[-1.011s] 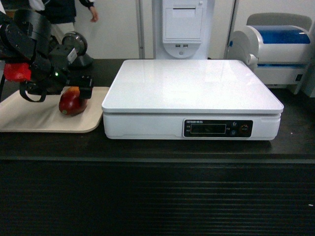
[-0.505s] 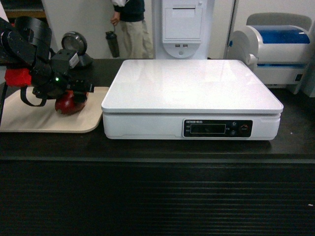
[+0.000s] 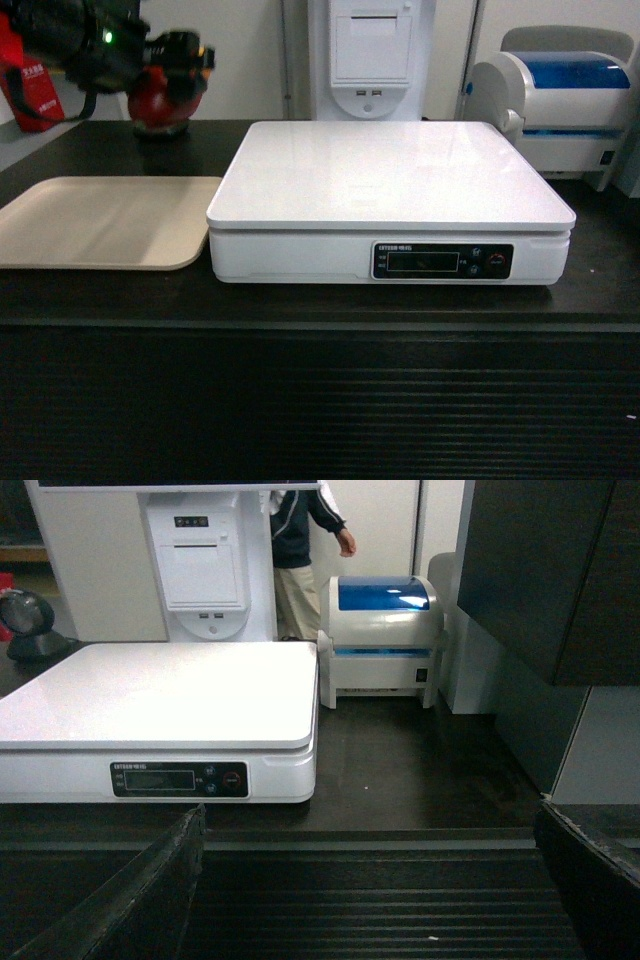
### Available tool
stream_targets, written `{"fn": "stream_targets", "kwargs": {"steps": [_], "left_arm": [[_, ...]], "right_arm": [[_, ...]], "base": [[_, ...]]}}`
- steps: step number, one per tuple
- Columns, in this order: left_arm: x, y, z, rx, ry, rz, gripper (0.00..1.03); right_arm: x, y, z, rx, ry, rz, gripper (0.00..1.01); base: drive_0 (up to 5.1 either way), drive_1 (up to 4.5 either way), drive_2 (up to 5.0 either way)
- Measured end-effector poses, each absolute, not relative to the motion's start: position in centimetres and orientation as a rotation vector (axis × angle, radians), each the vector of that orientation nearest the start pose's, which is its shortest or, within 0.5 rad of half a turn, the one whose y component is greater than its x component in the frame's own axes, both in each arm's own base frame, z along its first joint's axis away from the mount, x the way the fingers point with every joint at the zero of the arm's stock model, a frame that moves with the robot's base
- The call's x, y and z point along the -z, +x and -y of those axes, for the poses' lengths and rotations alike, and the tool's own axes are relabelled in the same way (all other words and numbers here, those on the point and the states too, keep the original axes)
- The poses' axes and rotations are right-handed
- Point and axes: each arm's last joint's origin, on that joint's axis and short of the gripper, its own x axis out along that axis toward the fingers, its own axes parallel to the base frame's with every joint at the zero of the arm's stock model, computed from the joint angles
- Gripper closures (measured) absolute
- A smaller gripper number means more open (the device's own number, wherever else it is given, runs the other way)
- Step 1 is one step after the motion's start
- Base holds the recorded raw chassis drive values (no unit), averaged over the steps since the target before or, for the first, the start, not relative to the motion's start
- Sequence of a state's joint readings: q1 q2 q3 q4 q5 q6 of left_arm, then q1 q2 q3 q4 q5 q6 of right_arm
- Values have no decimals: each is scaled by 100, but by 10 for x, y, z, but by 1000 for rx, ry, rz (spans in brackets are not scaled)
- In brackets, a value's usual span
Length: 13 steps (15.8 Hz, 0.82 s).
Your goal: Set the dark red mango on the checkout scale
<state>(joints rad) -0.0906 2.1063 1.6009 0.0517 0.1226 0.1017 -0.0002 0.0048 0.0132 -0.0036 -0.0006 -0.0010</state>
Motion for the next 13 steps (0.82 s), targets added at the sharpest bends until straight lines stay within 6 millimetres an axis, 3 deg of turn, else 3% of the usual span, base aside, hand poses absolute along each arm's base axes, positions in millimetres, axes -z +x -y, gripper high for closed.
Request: {"fn": "stream_targets", "kwargs": {"steps": [2,5,7,10,13], "left_arm": [[-247,455,82,309,44,-366,43],[-232,416,134,421,-26,-429,43],[-228,401,169,471,-67,-455,43],[-234,393,197,511,-103,-475,43],[-235,403,214,495,-140,-500,43]], "right_arm": [[-167,97,0,0,-1,5,3],[-167,97,0,0,-1,5,3],[-167,97,0,0,-1,5,3],[-167,97,0,0,-1,5,3],[-167,97,0,0,-1,5,3]], "base": [[0,0,0],[0,0,0],[0,0,0],[0,0,0],[0,0,0]]}}
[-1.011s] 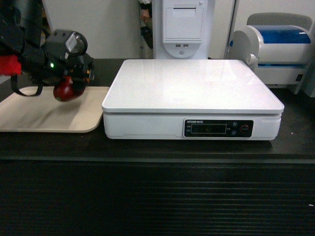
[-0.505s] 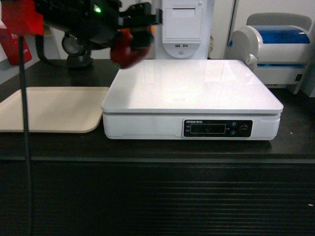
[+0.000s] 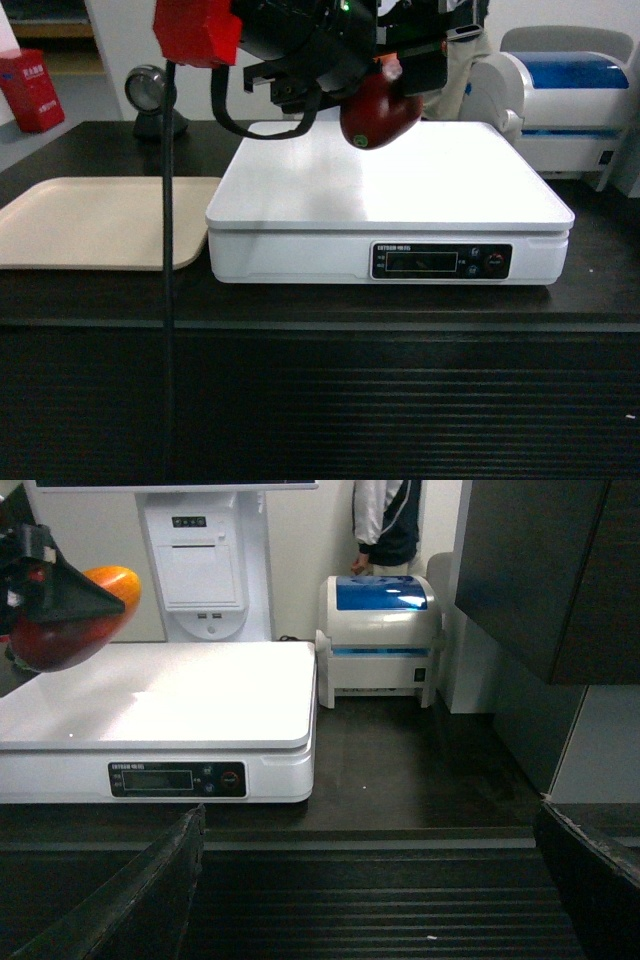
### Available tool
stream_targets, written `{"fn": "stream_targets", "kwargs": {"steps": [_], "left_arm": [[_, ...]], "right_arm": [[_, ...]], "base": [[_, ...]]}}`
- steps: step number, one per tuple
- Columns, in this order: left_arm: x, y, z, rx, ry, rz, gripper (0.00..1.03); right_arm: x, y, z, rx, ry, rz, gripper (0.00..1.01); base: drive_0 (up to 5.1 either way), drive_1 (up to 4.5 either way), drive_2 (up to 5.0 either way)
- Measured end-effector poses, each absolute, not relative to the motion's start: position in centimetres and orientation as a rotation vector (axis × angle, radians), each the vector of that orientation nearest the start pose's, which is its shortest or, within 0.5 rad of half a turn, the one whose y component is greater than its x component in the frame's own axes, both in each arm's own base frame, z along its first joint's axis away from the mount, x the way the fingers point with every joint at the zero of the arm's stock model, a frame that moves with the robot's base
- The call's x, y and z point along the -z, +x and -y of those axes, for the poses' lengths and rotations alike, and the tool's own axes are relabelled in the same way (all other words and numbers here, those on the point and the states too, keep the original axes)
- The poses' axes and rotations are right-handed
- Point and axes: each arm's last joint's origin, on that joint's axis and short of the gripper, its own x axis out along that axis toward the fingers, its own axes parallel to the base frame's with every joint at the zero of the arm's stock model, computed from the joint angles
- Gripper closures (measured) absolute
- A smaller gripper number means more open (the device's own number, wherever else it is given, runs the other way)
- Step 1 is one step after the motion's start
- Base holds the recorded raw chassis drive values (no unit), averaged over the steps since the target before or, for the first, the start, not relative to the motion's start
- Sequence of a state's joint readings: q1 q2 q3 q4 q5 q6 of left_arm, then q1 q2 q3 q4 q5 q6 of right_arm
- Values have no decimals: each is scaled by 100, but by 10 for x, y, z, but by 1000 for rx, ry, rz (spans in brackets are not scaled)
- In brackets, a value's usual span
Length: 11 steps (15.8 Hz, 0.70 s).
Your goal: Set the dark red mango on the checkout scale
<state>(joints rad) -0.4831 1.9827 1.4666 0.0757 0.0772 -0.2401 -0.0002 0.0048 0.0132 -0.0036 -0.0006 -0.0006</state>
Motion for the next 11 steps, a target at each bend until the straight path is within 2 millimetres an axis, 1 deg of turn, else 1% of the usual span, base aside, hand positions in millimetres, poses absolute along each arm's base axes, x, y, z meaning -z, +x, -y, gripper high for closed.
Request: {"fn": "stream_targets", "kwargs": {"steps": [2,3,7,10,11], "left_arm": [[-224,421,226,432,-161,-563,43],[-212,442,243,360,-145,-609,43],[-203,462,259,272,-105,-607,43],[-187,471,260,212,-46,-638,43],[-187,475,258,193,-20,-643,42]], "right_arm": [[-167,97,0,0,-1,4,3],[-167,97,0,0,-1,5,3],[-167,97,0,0,-1,5,3],[-167,97,0,0,-1,5,3],[-167,97,0,0,-1,5,3]], "base": [[0,0,0],[0,0,0],[0,0,0],[0,0,0],[0,0,0]]}}
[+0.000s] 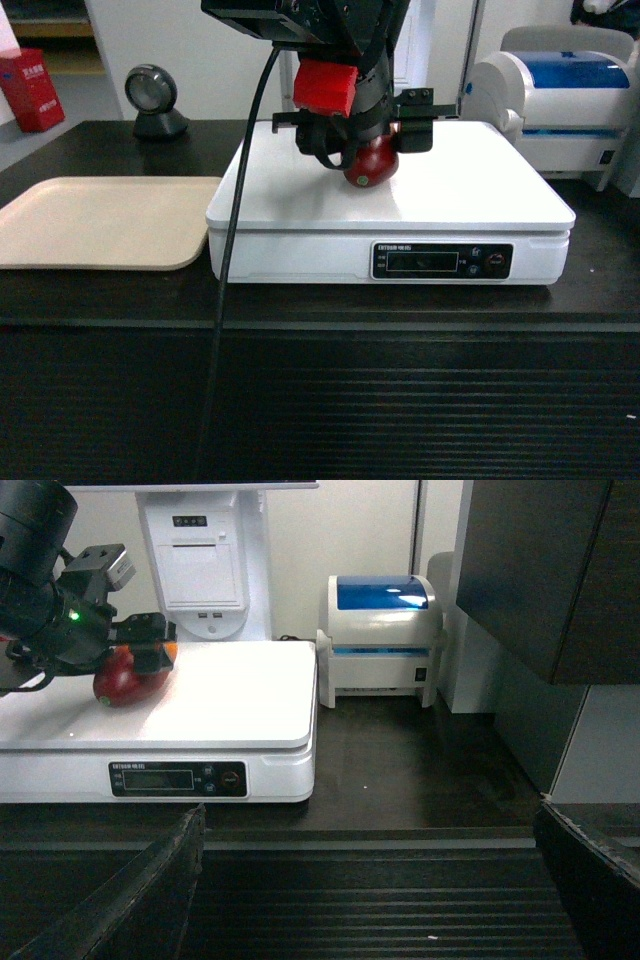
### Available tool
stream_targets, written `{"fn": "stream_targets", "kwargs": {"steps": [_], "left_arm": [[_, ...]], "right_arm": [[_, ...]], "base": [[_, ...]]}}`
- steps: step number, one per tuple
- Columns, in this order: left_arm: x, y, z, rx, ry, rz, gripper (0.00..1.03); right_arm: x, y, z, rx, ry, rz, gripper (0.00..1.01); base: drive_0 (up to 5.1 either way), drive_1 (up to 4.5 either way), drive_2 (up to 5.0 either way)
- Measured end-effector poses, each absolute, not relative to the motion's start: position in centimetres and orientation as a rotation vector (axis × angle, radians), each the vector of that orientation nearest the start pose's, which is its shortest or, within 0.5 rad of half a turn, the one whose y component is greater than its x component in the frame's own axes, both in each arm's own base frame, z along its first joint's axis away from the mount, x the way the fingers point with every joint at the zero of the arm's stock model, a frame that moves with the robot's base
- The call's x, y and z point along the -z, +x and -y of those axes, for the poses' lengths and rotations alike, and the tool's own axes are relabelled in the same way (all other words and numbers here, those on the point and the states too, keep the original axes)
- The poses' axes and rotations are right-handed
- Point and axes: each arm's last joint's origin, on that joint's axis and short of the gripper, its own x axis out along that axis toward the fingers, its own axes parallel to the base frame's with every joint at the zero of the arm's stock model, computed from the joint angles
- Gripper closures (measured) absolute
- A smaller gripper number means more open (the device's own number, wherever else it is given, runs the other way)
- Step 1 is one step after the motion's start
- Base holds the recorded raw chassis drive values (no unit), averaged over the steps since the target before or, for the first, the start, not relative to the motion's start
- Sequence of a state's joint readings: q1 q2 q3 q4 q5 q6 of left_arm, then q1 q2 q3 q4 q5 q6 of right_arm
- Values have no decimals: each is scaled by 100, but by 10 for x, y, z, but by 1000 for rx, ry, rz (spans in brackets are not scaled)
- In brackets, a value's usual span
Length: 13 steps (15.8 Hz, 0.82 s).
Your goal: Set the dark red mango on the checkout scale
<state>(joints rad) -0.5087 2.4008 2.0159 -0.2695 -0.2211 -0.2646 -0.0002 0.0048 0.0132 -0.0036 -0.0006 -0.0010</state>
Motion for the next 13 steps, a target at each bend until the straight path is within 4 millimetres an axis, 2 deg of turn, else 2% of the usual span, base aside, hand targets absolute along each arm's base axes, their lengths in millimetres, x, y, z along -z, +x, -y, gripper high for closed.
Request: {"fn": "stream_targets", "kwargs": {"steps": [1,3,6,8,10,12,13], "left_arm": [[-183,477,257,191,-7,-646,23],[-181,477,258,199,2,-644,3],[-186,479,258,219,-4,-607,5],[-198,477,258,244,-4,-551,5],[-226,468,255,302,-17,-453,5],[-261,451,251,436,-33,-340,5],[-271,443,249,494,-32,-305,5]], "right_arm": [[-167,97,0,0,-1,4,3],[-167,97,0,0,-1,5,3],[-167,97,0,0,-1,5,3],[-167,97,0,0,-1,5,3],[-167,97,0,0,-1,5,3],[-167,97,0,0,-1,4,3],[-167,97,0,0,-1,5,3]], "base": [[0,0,0],[0,0,0],[0,0,0],[0,0,0],[0,0,0],[0,0,0],[0,0,0]]}}
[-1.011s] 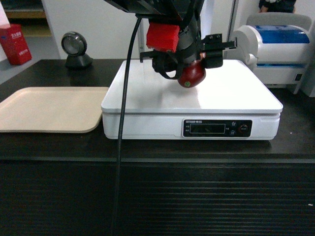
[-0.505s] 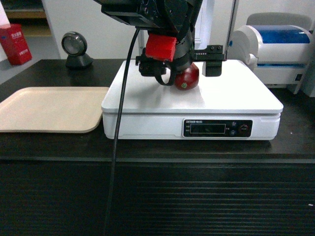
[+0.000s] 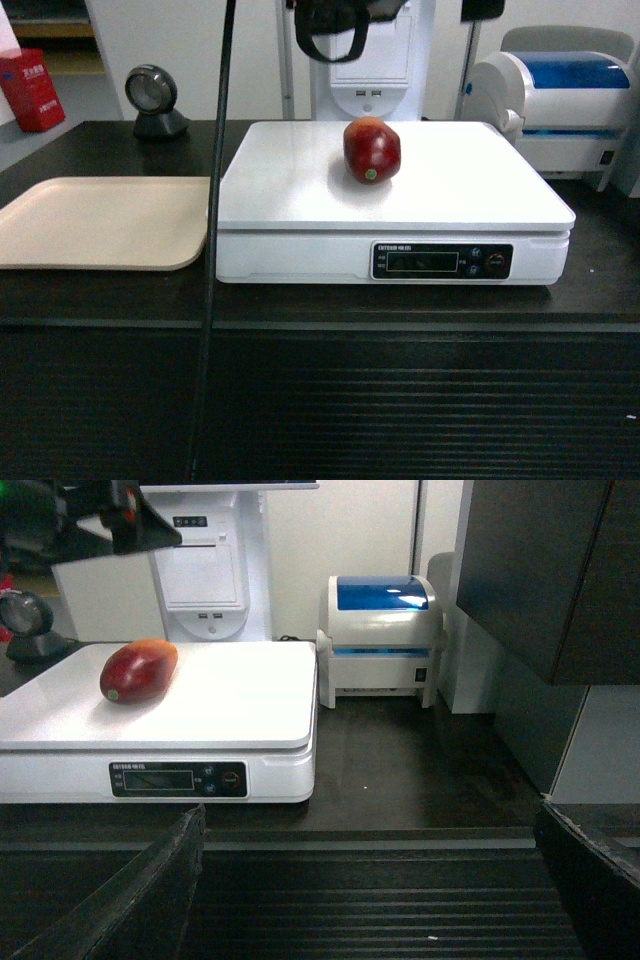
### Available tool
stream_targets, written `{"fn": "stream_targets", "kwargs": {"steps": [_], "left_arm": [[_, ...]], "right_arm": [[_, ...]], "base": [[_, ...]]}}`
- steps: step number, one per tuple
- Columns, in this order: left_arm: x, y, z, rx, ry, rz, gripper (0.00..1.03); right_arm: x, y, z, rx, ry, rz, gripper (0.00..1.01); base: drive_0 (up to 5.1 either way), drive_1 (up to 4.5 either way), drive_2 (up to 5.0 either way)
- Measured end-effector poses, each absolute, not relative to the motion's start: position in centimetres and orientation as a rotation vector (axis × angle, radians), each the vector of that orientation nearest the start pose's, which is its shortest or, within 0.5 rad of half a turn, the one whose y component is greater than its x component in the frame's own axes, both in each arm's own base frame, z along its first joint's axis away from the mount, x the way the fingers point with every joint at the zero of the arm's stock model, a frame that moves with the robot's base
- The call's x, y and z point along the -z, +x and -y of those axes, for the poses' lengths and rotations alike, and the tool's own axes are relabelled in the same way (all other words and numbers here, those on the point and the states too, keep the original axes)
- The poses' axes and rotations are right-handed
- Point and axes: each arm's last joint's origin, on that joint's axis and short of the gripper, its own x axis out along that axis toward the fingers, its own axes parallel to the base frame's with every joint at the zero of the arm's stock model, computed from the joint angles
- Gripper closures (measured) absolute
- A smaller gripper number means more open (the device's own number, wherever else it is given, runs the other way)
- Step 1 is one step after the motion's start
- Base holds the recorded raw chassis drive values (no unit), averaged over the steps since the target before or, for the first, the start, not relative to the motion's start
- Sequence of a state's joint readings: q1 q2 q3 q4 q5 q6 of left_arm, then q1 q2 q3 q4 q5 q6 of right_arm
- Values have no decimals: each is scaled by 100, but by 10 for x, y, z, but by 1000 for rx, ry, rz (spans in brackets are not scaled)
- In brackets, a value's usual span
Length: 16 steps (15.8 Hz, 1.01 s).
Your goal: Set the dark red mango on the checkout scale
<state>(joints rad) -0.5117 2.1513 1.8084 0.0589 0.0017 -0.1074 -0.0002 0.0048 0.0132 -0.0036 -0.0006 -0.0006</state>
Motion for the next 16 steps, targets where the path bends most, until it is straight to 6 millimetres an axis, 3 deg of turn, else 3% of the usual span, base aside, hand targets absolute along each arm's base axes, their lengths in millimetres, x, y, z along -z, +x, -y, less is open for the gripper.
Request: {"fn": "stream_targets", "kwargs": {"steps": [3,5,10,13,16], "left_arm": [[-288,413,230,694,18,-240,5],[-279,395,192,761,56,-252,5],[-284,332,76,576,80,-327,5],[-261,301,31,476,66,-429,5],[-248,273,1,337,39,-479,5]], "right_arm": [[-167,97,0,0,-1,5,3],[-167,97,0,0,-1,4,3],[-167,97,0,0,-1,5,3],[-167,97,0,0,-1,4,3],[-167,97,0,0,-1,4,3]], "base": [[0,0,0],[0,0,0],[0,0,0],[0,0,0],[0,0,0]]}}
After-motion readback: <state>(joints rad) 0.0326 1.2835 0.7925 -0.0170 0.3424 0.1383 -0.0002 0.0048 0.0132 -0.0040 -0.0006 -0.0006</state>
